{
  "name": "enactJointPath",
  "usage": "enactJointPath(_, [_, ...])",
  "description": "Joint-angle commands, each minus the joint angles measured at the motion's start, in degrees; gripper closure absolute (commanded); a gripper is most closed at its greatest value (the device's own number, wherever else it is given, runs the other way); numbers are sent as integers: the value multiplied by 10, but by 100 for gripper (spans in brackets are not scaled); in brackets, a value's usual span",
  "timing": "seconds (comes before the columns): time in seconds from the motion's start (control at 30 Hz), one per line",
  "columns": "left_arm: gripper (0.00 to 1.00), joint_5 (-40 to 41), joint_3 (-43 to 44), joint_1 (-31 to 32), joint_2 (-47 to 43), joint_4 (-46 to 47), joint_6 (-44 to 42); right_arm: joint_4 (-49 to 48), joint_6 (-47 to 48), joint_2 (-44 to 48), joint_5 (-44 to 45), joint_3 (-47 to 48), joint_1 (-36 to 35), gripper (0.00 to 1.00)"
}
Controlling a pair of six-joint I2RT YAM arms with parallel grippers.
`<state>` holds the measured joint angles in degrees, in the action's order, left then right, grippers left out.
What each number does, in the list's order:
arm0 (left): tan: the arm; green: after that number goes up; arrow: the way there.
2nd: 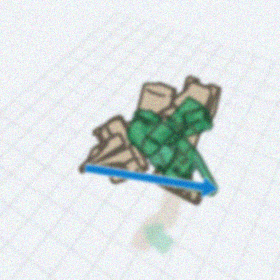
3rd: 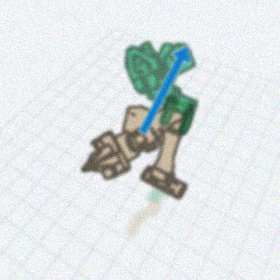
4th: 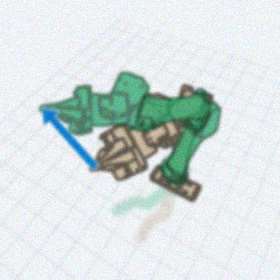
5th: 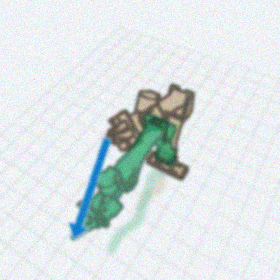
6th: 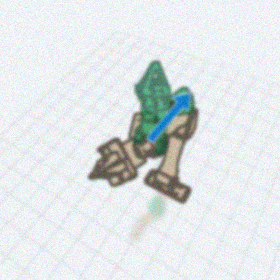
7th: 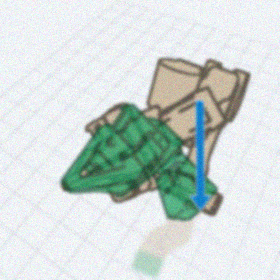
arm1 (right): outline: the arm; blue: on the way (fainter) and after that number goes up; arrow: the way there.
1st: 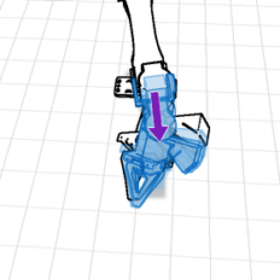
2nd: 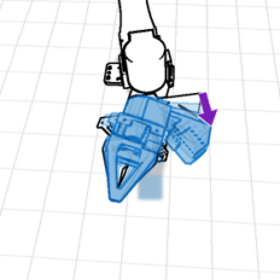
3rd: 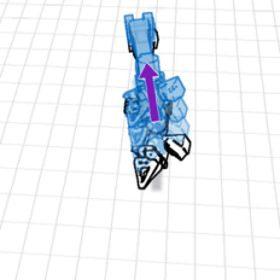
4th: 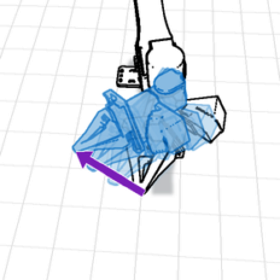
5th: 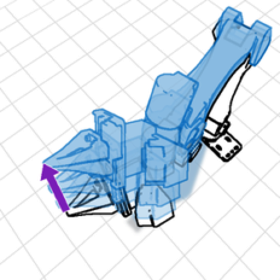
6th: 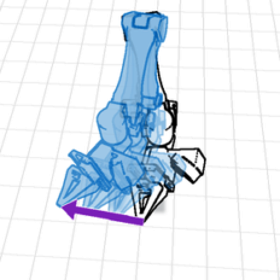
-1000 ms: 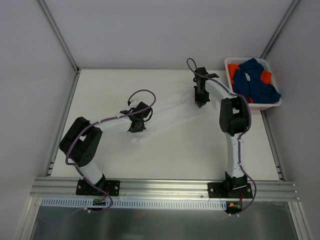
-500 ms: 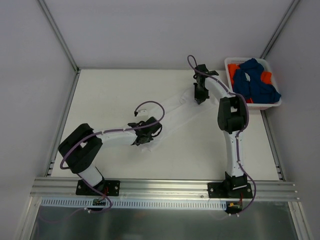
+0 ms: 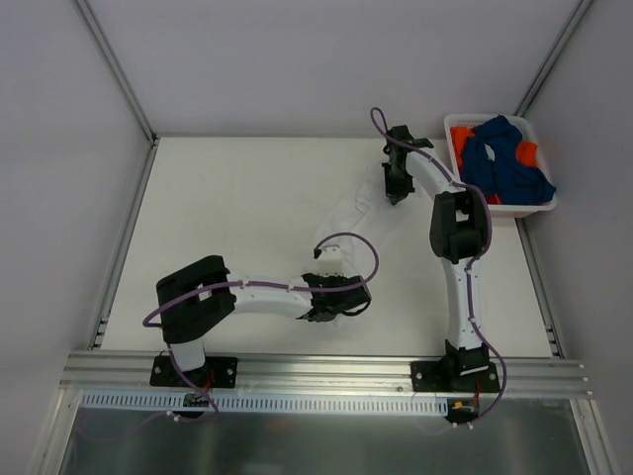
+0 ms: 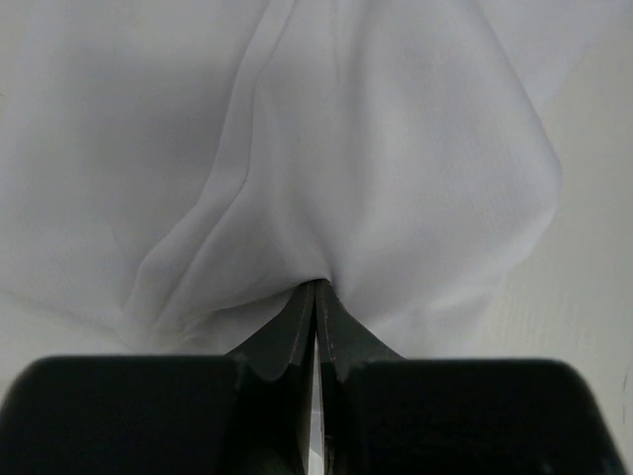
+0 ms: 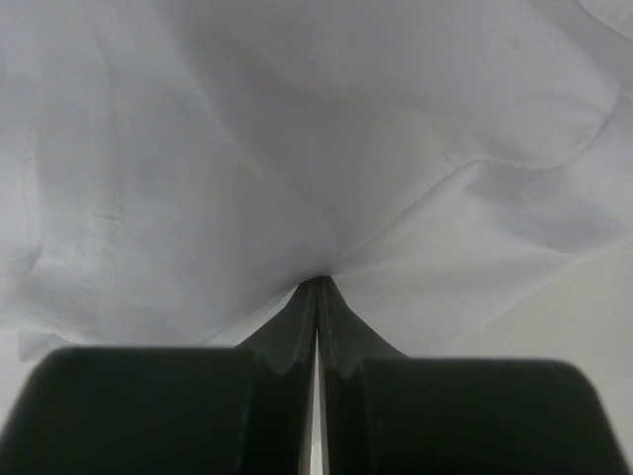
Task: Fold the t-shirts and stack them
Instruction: Fold the tshirt
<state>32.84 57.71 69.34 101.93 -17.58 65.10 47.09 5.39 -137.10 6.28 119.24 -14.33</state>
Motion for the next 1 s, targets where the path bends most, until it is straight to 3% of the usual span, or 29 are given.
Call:
enactJointPath(0.0, [100, -82, -2, 41, 48, -97, 35, 31, 30, 13, 18, 13, 4, 99])
enactJointPath(0.53, [100, -108, 53, 135, 34, -157, 75, 42, 22, -28, -53, 73, 35, 94])
enactJointPath(0.97, [100, -108, 202, 167, 114, -169, 22, 42, 5, -70, -145, 129, 49, 92])
